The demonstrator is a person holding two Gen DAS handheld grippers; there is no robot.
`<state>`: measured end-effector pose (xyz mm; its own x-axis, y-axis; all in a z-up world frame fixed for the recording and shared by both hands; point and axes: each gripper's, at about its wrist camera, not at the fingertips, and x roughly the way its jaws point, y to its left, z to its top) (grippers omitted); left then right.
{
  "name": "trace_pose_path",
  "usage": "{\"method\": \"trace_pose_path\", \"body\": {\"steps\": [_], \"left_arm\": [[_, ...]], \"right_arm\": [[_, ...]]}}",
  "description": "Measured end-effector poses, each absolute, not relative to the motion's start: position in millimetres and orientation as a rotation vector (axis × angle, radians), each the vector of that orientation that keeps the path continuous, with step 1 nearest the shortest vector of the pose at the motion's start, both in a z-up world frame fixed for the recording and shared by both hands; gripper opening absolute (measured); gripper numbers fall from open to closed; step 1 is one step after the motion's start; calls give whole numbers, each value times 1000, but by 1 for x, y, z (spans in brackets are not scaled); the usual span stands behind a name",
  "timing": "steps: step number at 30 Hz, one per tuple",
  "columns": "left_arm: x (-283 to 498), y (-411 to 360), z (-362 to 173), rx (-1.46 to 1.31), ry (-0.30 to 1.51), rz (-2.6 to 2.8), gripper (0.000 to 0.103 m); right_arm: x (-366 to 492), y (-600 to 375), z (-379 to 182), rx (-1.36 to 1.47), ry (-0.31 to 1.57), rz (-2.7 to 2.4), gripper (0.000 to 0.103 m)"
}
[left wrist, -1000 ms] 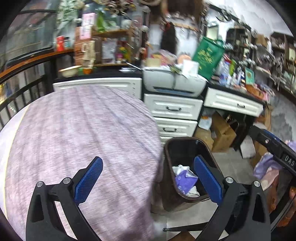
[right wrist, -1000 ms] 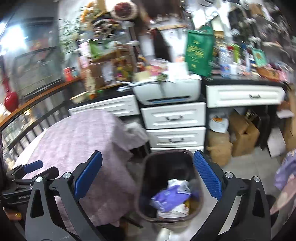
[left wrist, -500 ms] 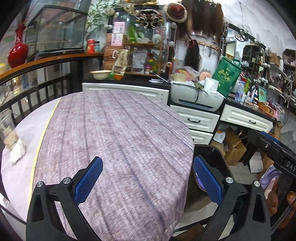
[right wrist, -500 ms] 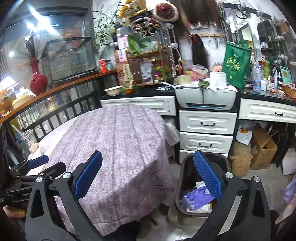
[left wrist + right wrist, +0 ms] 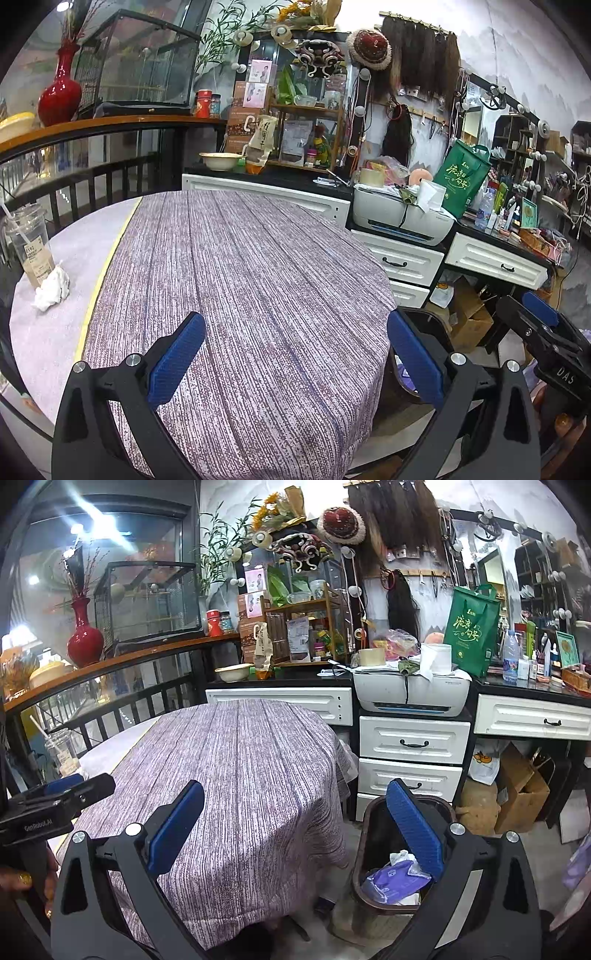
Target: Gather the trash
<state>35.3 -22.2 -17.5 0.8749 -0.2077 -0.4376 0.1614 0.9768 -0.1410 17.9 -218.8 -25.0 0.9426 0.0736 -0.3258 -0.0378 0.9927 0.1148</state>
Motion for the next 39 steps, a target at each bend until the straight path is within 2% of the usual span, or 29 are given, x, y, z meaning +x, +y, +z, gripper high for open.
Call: {"method": "trace_pose_path", "body": {"steps": [39], "left_arm": [[33,-21,-16,-76,457,-191,97]], "right_arm": [[22,-223,-28,100,341,53,97]]}}
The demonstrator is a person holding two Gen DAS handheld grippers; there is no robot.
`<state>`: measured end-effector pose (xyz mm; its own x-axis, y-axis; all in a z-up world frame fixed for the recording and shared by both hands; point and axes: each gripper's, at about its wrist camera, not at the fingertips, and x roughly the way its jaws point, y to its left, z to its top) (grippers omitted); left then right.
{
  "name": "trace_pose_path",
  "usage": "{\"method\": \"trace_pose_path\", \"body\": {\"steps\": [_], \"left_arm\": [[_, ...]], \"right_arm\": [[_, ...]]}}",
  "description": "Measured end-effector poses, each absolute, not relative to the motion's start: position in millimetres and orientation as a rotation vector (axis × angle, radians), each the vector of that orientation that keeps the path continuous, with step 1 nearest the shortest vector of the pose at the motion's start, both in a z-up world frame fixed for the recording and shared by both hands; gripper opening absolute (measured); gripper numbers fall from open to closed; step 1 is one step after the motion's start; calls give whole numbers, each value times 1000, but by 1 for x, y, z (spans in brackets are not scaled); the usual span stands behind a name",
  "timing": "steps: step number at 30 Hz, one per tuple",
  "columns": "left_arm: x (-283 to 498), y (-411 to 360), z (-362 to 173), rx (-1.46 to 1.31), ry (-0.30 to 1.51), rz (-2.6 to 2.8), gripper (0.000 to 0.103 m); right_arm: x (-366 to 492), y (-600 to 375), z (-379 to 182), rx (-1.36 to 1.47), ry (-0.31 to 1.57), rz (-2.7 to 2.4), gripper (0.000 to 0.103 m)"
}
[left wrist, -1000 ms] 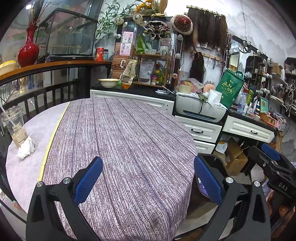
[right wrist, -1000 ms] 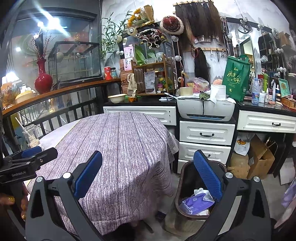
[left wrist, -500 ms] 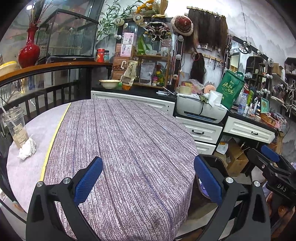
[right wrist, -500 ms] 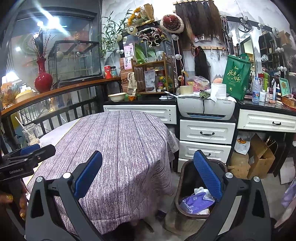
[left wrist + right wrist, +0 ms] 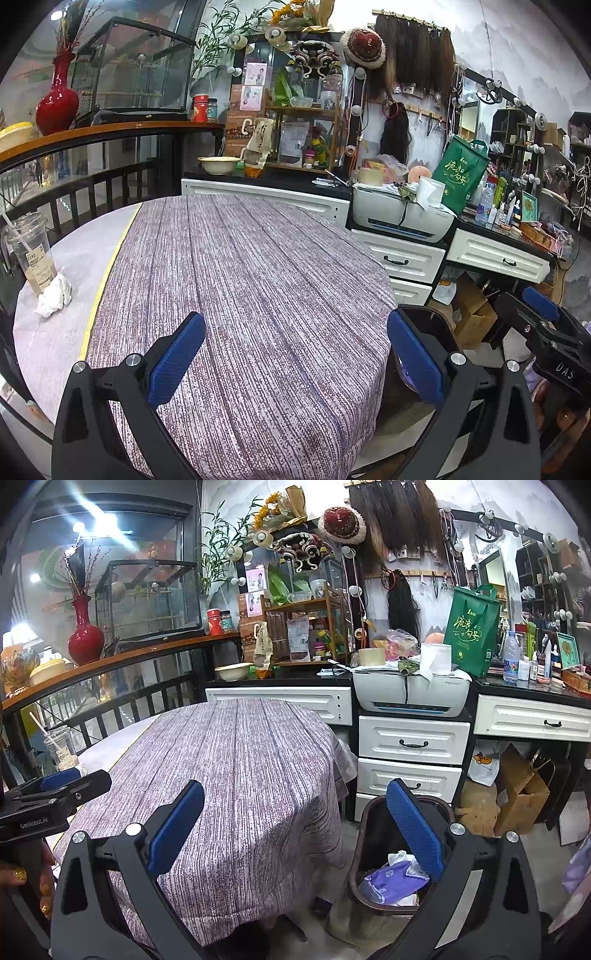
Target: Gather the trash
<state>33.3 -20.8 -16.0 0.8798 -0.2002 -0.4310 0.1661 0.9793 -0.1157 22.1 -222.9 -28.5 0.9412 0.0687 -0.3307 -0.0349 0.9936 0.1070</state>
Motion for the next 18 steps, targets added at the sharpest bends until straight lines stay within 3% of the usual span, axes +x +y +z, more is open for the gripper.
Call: {"method": "trace_pose_path", "body": {"steps": [18], "left_arm": [[37,-20,-27,-26,498,-132,98]], "right_arm": [[23,-224,-30,101,344,54,97]]}}
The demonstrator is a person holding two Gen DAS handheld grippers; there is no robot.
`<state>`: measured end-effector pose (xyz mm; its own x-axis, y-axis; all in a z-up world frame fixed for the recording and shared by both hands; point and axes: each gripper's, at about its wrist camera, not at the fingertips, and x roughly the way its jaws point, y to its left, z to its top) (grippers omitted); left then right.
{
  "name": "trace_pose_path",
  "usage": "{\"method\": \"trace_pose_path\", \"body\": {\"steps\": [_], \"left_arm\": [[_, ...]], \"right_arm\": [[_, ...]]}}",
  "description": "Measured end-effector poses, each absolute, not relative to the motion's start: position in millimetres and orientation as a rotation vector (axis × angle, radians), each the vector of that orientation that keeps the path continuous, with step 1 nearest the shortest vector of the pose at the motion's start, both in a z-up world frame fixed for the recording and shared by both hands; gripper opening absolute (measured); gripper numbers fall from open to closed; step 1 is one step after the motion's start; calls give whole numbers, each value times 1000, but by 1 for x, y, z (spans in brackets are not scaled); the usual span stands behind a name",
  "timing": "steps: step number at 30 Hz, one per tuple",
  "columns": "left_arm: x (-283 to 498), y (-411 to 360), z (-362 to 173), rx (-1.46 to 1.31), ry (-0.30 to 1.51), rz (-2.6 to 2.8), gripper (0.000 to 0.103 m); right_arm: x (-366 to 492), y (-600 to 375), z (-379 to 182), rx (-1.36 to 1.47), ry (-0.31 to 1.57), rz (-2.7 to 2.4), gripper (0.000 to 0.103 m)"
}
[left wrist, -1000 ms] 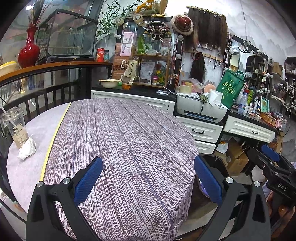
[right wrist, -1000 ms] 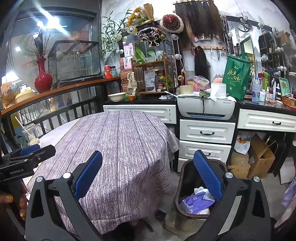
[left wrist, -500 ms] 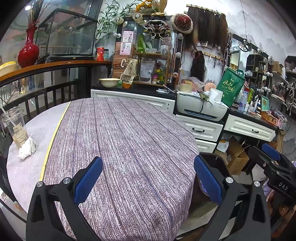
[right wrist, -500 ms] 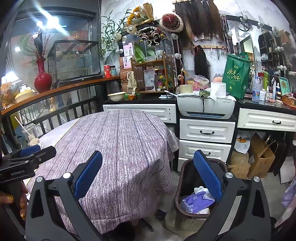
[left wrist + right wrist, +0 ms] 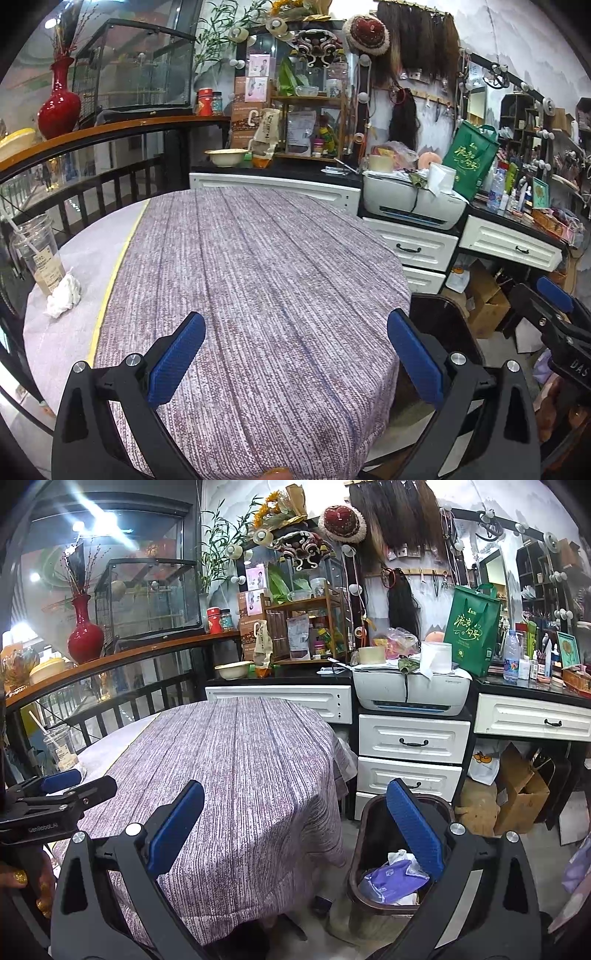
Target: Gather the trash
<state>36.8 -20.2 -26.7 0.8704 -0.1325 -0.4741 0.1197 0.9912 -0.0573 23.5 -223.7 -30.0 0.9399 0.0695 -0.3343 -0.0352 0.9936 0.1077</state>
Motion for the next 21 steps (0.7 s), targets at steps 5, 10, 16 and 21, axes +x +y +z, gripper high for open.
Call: {"method": "trace_pose_path", "body": {"steps": [5,10,16,21], "left_arm": [[35,-20,-24,-21,486,-127,98],[29,-19,-21,-2,437,-119,98],[34,-22,-17,6,442,-112,98],[34,-23,-14,17,435,-113,98]], "right_arm": [[24,-224,-31,101,345,55,97],[24,-224,-32,102,346,55,97],[25,-225,-34,101,346,56,97],[25,-226,-37,104,349,57,97]]}}
